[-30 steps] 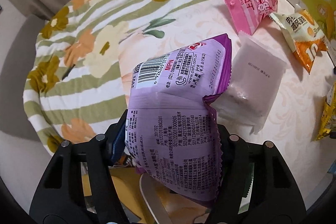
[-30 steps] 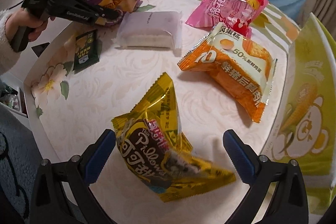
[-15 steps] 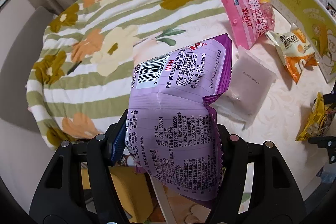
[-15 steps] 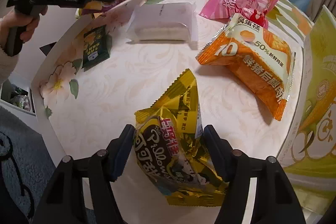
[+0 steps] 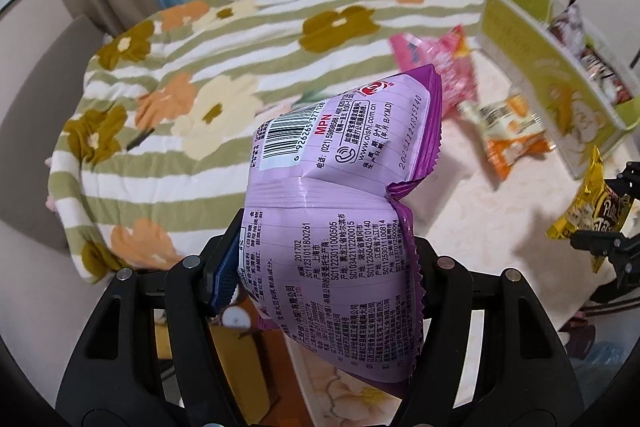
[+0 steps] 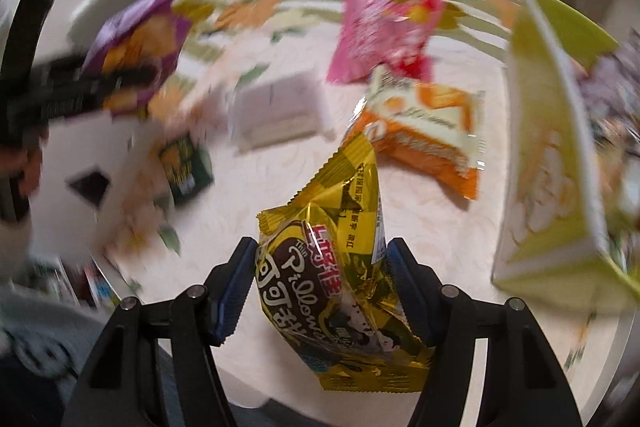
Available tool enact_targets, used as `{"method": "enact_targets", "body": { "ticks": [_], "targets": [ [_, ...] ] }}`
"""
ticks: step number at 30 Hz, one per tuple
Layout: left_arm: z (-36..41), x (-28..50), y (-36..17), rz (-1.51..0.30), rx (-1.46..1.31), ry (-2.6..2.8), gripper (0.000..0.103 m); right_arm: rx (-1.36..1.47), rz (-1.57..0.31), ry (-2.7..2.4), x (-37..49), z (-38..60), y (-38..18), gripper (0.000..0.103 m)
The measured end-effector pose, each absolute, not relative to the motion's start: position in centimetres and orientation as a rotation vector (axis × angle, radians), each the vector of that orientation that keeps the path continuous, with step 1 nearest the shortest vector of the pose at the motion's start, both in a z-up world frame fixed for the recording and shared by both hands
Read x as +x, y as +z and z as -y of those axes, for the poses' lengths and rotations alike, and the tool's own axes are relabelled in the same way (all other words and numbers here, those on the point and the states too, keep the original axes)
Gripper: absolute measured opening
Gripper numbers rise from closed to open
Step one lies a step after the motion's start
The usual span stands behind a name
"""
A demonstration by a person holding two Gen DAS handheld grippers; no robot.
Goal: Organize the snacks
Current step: 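Grasp the lilac MPN bag with the left gripper while the right grasps the gold Pillows bag, then carry both bags over the box and open both grippers to drop them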
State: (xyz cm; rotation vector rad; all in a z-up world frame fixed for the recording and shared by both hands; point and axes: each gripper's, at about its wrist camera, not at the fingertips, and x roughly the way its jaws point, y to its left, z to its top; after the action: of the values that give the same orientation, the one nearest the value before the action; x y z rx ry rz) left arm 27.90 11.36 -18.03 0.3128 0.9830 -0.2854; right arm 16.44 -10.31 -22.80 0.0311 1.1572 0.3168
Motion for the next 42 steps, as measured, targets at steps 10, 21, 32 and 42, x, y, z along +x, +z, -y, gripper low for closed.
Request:
{"method": "enact_targets", "body": {
  "ticks": [10, 21, 32, 42],
  "targets": [
    [-5.1, 27.4, -12.5, -0.857, 0.299, -0.430, 0.063, 0.173, -1.020, 0.110, 14.5, 13.4, -15.1, 0.062],
    [6.7, 29.0, -8.3, -0.791, 0.240, -0.486, 0.063, 0.254, -0.889, 0.070, 16.3, 21.8, -10.7, 0.062],
    [21.0, 33.8, -7.5, -0.782, 0.255, -0.529, 0.063, 0.250, -0.817, 0.073, 19.2, 33.6, -9.2, 0.062],
    [32.0, 38.4, -8.9, -0.843, 0.362, -0.561, 0.078, 0.313, -0.878, 0.118, 22.0, 40.2, -11.6, 0.062]
  ]
}}
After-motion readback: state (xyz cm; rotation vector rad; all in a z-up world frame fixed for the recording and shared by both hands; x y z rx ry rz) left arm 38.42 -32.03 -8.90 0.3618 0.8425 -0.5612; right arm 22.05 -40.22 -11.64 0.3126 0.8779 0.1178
